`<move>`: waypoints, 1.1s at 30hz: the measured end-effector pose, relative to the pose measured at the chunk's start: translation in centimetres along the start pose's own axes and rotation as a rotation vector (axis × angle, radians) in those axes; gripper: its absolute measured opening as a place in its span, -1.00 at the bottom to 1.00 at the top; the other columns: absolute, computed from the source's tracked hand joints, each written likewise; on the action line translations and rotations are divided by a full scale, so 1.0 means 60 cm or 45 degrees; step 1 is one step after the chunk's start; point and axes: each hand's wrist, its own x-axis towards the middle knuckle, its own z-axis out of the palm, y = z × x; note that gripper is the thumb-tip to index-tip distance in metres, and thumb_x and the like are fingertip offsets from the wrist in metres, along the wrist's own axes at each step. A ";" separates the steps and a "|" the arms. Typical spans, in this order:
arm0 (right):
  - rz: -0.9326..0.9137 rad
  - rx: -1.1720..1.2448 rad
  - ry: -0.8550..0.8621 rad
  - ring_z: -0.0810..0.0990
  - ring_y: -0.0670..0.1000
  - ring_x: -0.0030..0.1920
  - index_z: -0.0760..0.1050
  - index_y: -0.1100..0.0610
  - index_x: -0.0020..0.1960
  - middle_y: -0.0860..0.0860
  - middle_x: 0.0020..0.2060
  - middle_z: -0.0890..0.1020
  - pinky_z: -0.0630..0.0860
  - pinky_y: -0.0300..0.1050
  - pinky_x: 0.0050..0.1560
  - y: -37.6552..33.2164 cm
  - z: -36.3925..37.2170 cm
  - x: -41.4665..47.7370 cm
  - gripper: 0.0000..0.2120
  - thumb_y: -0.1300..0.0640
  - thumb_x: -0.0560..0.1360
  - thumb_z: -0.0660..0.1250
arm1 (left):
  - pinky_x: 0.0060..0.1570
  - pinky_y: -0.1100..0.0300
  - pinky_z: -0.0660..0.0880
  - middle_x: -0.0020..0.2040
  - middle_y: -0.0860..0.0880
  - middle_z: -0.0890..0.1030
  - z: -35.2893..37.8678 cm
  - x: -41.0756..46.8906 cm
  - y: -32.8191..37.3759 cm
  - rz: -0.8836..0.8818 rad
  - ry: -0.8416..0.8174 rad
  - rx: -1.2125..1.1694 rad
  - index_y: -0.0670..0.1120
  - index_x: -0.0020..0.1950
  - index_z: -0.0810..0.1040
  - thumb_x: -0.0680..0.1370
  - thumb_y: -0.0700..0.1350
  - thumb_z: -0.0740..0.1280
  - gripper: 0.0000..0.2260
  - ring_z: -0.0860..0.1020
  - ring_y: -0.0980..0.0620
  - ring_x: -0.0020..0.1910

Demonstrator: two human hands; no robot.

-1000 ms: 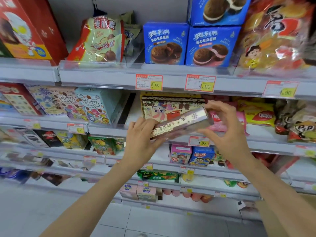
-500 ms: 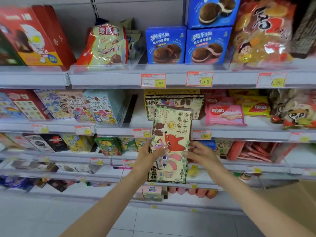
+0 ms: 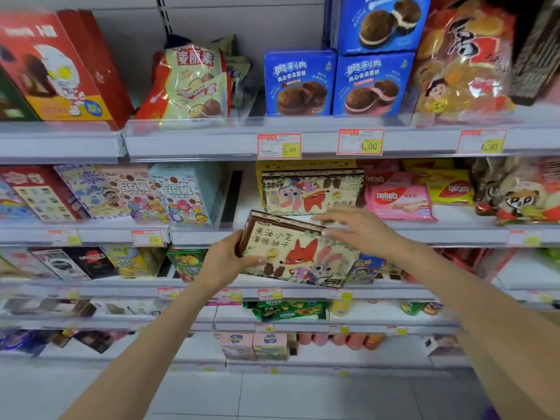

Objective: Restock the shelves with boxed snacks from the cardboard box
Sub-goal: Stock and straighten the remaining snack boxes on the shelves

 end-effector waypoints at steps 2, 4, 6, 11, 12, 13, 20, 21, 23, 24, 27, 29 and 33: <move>0.013 -0.144 0.196 0.33 -0.02 0.31 0.33 0.00 0.42 0.00 0.30 0.42 0.33 -0.01 0.32 0.019 -0.006 0.032 -0.54 0.01 0.54 0.29 | -0.19 0.04 0.57 -0.02 -0.03 0.66 -0.005 -0.005 -0.019 -0.079 0.023 -0.062 -0.08 0.12 0.48 0.37 -0.02 0.51 -0.60 0.59 0.02 -0.20; 0.034 -0.406 0.381 0.28 0.14 0.34 0.28 0.12 0.45 0.12 0.35 0.37 0.30 0.12 0.34 0.042 -0.008 0.065 -0.47 0.09 0.52 0.33 | -0.07 -0.02 0.58 0.01 -0.03 0.66 -0.007 -0.010 -0.038 -0.121 0.011 -0.087 -0.07 0.10 0.47 0.37 -0.03 0.51 -0.61 0.62 -0.02 -0.09; 0.097 -0.570 0.382 0.23 0.23 0.37 0.23 0.17 0.47 0.18 0.39 0.31 0.22 0.14 0.37 0.059 -0.008 0.094 -0.41 0.11 0.50 0.34 | 0.01 -0.04 0.57 0.03 -0.04 0.66 -0.007 -0.016 -0.054 -0.154 -0.034 -0.145 -0.08 0.10 0.49 0.36 -0.05 0.52 -0.61 0.63 -0.03 -0.03; 0.124 -0.731 0.379 0.32 0.22 0.31 0.35 0.18 0.38 0.17 0.32 0.40 0.25 0.12 0.26 0.072 0.008 0.119 -0.44 0.11 0.43 0.40 | 0.07 -0.07 0.55 0.02 0.02 0.67 -0.005 -0.032 -0.072 -0.161 -0.144 -0.246 -0.01 0.18 0.47 0.27 0.05 0.56 -0.45 0.63 0.01 0.00; 0.109 -0.730 0.429 0.37 0.22 0.25 0.40 0.18 0.32 0.17 0.25 0.46 0.25 0.10 0.21 0.071 0.011 0.119 -0.49 0.11 0.41 0.41 | 0.07 -0.07 0.55 0.01 0.03 0.67 -0.004 -0.034 -0.073 -0.141 -0.151 -0.258 -0.02 0.18 0.46 0.25 0.06 0.56 -0.43 0.63 0.02 0.00; 0.088 -0.742 0.474 0.41 0.21 0.19 0.45 0.19 0.25 0.16 0.17 0.51 0.23 0.07 0.15 0.069 0.012 0.118 -0.55 0.10 0.40 0.42 | 0.07 -0.07 0.54 0.01 0.03 0.67 -0.003 -0.036 -0.072 -0.126 -0.159 -0.272 -0.04 0.19 0.46 0.24 0.07 0.56 -0.41 0.63 0.02 0.00; -0.123 -0.810 0.430 0.50 0.17 0.03 0.56 0.15 0.12 0.12 -0.04 0.62 0.15 -0.01 -0.05 0.064 0.017 0.108 -0.59 0.02 0.33 0.50 | 0.10 -0.05 0.53 0.05 0.00 0.66 0.002 -0.030 -0.068 -0.101 -0.165 -0.360 -0.06 0.22 0.44 0.29 0.00 0.54 -0.44 0.62 0.01 0.04; -0.147 -0.808 0.431 0.45 0.14 0.02 0.58 0.16 0.09 0.11 -0.07 0.62 0.15 -0.02 -0.06 0.062 0.014 0.106 -0.59 0.01 0.31 0.52 | 0.10 -0.04 0.53 0.05 -0.01 0.66 0.003 -0.029 -0.068 -0.100 -0.154 -0.383 -0.06 0.23 0.44 0.30 -0.03 0.55 -0.45 0.62 0.02 0.04; -0.197 -0.830 0.454 0.34 0.08 -0.04 0.61 0.17 0.00 0.08 -0.15 0.61 0.18 -0.04 -0.09 0.053 0.005 0.098 -0.58 -0.02 0.23 0.57 | 0.10 -0.03 0.54 0.06 -0.02 0.65 0.007 -0.029 -0.068 -0.096 -0.135 -0.420 -0.06 0.24 0.44 0.35 -0.13 0.52 -0.50 0.62 0.02 0.05; -0.224 -0.832 0.476 0.32 0.06 -0.07 0.61 0.17 -0.03 0.07 -0.18 0.60 0.20 -0.04 -0.11 0.044 -0.001 0.091 -0.57 -0.03 0.21 0.58 | 0.10 -0.02 0.54 0.06 -0.02 0.65 0.008 -0.028 -0.070 -0.096 -0.126 -0.440 -0.07 0.24 0.45 0.36 -0.15 0.51 -0.52 0.62 0.01 0.05; -0.314 -0.740 0.597 0.45 0.09 -0.13 0.60 0.18 -0.02 0.06 -0.19 0.59 0.37 -0.09 -0.21 0.010 -0.022 0.054 -0.59 -0.02 0.24 0.56 | 0.08 0.02 0.55 0.06 -0.02 0.65 0.011 -0.030 -0.070 -0.100 -0.133 -0.516 -0.08 0.19 0.46 0.37 -0.19 0.49 -0.57 0.62 0.02 0.05; -0.242 -0.556 0.660 0.55 0.07 -0.19 0.58 0.15 0.01 -0.02 -0.19 0.59 0.36 -0.20 -0.31 -0.020 -0.040 0.020 -0.65 0.00 0.31 0.51 | 0.03 0.12 0.57 0.03 0.01 0.66 0.011 -0.033 -0.067 -0.111 -0.152 -0.580 -0.09 0.17 0.46 0.38 -0.24 0.47 -0.60 0.62 0.05 0.04; 0.161 -0.032 0.398 0.47 -0.18 -0.30 0.38 -0.07 0.04 -0.28 -0.26 0.48 0.32 -0.31 -0.33 -0.041 -0.060 -0.034 -0.67 0.00 0.39 0.47 | -0.15 0.33 0.56 -0.13 0.16 0.69 0.016 -0.038 -0.057 -0.134 -0.219 -0.708 -0.06 0.11 0.47 0.41 -0.36 0.40 -0.65 0.64 0.20 -0.09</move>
